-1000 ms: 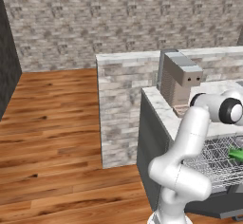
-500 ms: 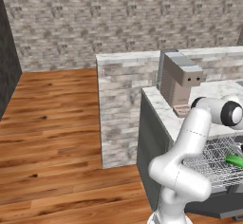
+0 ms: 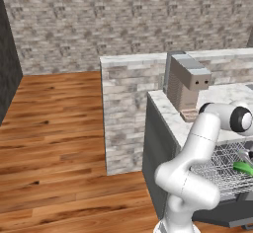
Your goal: Pick up the cup and bowl from the counter, place them in the dishwasher, and close the dishwasher door.
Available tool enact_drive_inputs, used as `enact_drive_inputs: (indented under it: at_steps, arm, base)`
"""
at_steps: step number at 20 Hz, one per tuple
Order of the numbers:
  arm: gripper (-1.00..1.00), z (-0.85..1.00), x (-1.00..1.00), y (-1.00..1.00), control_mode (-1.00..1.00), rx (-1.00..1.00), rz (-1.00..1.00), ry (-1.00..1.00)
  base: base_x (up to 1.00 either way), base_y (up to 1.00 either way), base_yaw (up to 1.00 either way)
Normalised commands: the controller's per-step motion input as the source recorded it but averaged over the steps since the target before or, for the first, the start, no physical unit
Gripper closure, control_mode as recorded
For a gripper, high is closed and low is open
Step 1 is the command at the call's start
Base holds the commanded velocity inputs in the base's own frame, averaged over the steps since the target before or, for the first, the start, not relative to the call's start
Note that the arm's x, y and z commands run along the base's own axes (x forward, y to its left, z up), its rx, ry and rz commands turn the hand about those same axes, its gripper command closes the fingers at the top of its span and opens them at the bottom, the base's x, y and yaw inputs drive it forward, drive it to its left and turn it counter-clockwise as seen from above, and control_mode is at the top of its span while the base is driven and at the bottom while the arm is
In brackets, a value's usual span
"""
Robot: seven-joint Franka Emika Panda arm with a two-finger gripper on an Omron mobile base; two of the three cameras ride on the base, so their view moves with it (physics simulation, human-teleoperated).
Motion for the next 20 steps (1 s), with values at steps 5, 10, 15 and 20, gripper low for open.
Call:
enact_drive_inputs:
  at_steps: [5,10,15,20]
  arm:
    - [1.00,-0.03,0.14,0.00,-1.00,0.00,0.00,0.00]
    - [1.00,-0.14,0.15,0.00,-1.00,0.02,0.00,0.00]
    - [1.00,-0.29,0.07,0.00,-1.00,0.06,0.00,0.00]
    - [-1.00,-0.40,0.00,0.00,-1.00,0.08,0.00,0.00]
  base:
    - [0.00,0.00,0.00]
    - [0.00,0.00,0.00]
    - [0.00,0.00,0.00]
    - [0.00,0.00,0.00]
